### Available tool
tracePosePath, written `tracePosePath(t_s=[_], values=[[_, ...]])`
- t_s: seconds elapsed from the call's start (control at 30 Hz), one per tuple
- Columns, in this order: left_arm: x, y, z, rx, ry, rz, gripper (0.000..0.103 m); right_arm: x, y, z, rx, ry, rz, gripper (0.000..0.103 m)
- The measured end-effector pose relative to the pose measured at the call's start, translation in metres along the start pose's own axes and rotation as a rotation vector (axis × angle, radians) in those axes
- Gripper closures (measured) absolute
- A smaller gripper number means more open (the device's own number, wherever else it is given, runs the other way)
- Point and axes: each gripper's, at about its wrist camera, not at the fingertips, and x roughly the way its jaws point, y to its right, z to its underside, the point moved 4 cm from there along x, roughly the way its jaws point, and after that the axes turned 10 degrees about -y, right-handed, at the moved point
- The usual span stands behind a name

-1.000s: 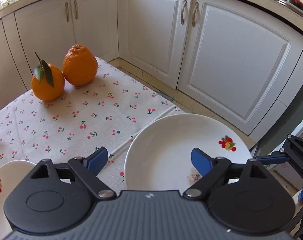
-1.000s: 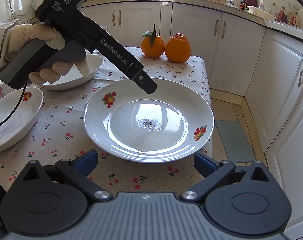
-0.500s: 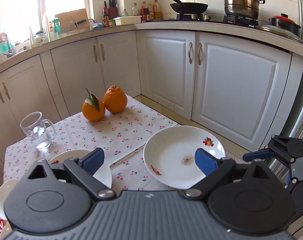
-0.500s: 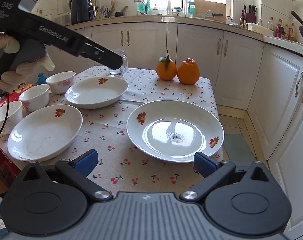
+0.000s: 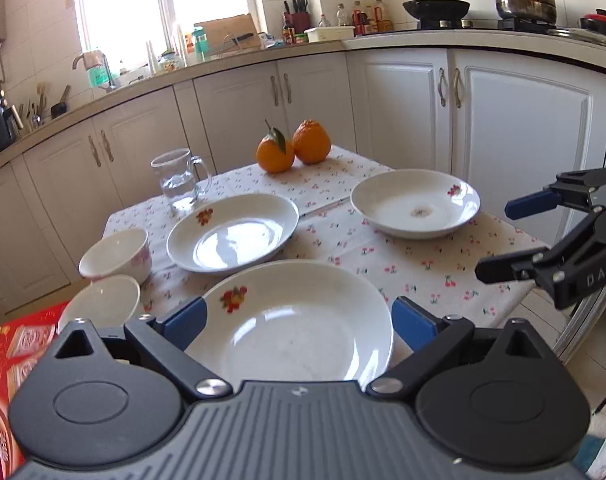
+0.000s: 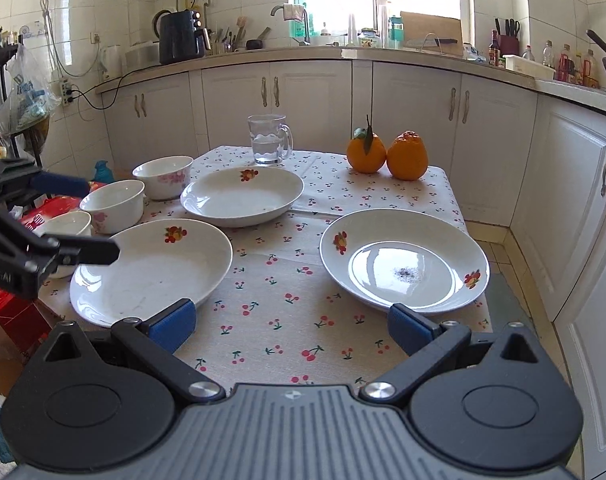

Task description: Organize plates and bowls

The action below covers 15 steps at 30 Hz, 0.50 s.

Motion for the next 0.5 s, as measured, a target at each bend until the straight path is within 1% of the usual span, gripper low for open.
tracePosePath(t_s=[0.13, 0.23, 0.33, 0.5], values=[[0.000, -0.012, 0.030, -0.066, -0.051, 0.003, 0.004, 0.006, -0.009, 0.005, 0.015, -0.021, -0.028, 0.000], [0.003, -0.020, 0.045, -0.081, -0.085, -0.001, 0.004, 0.011, -0.017, 0.006, 0.004, -0.040, -0.040, 0.000], [0.009, -0.024, 0.054, -0.098, -0.108, 0.002, 0.004, 0.015, -0.023, 0.004, -0.009, -0.053, -0.059, 0.000], [0.023, -0.028, 0.064, -0.123, -0.141, 0.010, 0.004, 0.024, -0.029, -0.002, -0.021, -0.091, -0.123, 0.000]])
